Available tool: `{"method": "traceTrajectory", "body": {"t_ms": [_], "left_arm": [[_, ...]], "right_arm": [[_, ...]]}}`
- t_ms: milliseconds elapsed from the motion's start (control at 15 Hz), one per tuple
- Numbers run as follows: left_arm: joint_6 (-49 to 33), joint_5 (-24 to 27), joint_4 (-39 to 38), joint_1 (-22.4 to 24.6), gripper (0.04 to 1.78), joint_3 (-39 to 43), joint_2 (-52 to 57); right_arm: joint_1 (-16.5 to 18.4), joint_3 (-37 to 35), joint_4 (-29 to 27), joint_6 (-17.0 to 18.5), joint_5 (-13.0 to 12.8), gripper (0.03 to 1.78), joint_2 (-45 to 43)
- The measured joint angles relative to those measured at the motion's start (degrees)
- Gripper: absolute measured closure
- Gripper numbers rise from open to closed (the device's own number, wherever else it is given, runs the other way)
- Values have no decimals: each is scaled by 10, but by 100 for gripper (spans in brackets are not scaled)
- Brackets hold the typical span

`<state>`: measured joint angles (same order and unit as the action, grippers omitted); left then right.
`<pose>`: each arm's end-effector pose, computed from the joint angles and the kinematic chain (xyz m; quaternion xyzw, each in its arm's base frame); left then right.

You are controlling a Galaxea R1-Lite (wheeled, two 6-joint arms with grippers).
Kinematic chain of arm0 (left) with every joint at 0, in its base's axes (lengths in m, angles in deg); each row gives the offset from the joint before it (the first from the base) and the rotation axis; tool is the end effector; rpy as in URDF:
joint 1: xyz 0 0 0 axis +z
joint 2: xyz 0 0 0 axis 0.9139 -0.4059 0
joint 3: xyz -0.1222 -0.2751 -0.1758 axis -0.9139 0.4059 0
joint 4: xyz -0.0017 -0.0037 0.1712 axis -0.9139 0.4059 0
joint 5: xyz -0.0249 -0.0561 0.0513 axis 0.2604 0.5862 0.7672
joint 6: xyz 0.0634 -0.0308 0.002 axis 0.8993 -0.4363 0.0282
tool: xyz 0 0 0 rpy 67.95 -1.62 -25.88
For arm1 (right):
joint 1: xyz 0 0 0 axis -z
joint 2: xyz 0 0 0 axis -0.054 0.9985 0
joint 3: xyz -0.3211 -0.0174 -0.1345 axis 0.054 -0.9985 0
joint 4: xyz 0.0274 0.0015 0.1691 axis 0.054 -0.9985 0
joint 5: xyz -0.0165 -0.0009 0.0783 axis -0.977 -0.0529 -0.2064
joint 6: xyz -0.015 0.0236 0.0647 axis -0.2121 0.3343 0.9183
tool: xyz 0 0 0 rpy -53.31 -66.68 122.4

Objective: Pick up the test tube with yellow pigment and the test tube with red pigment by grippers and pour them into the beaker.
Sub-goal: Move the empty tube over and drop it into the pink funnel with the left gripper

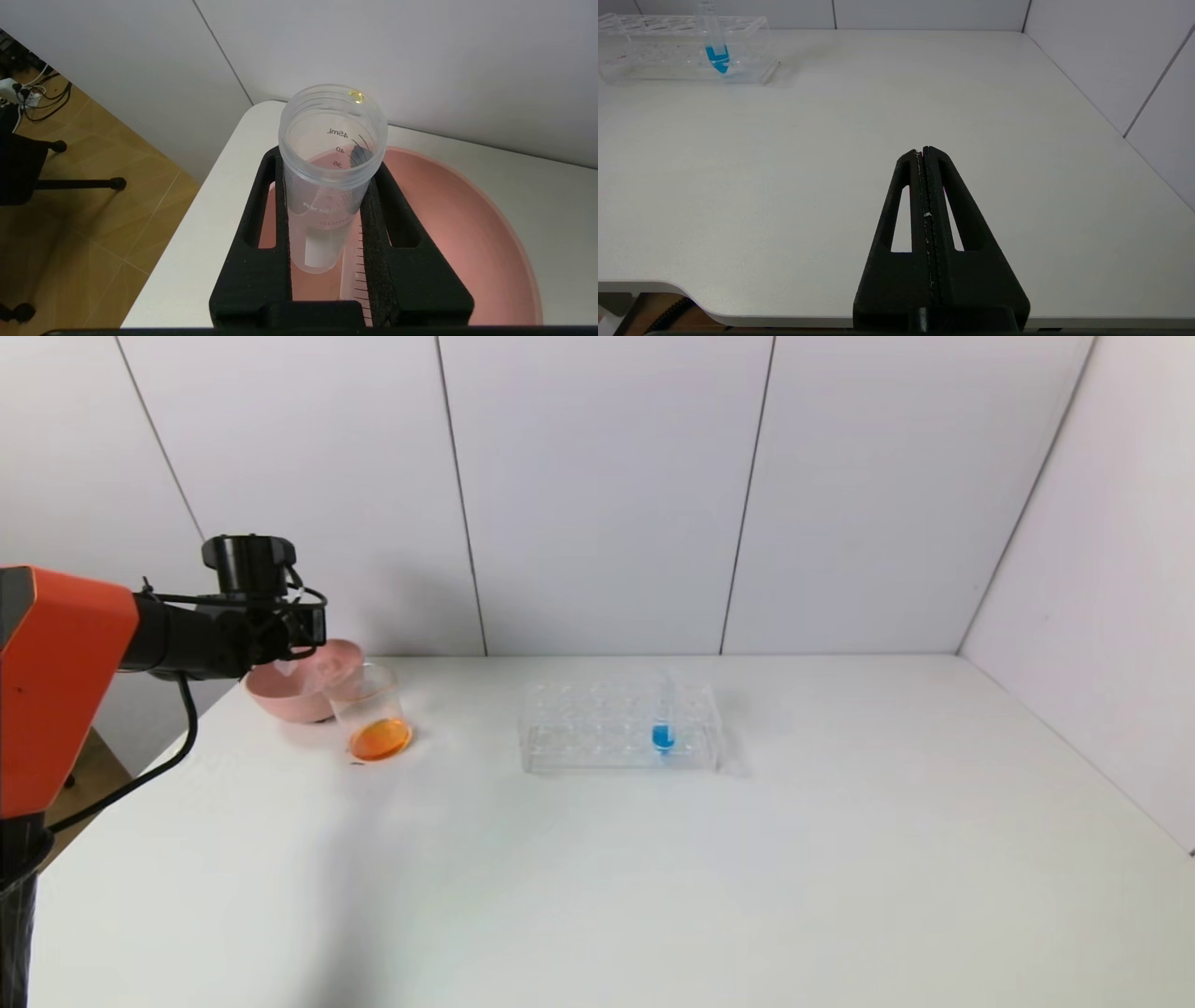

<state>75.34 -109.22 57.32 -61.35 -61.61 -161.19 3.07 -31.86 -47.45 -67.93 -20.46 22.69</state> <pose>0.5331 0.0701 0.1970 0.0482 0.1507 0.2222 0.9621 -0.0444 -0.0003 0.0755 0.0017 0.0007 -0.0021 1.0000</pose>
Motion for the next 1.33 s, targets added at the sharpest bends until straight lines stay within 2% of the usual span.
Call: {"method": "traceTrajectory", "body": {"t_ms": [333,1333], "left_arm": [[0,16,-33,6,137,14,-4],[1,16,-36,5,137,23,6]], "right_arm": [[0,0,0,0,0,170,0],[0,0,0,0,0,170,0]]}}
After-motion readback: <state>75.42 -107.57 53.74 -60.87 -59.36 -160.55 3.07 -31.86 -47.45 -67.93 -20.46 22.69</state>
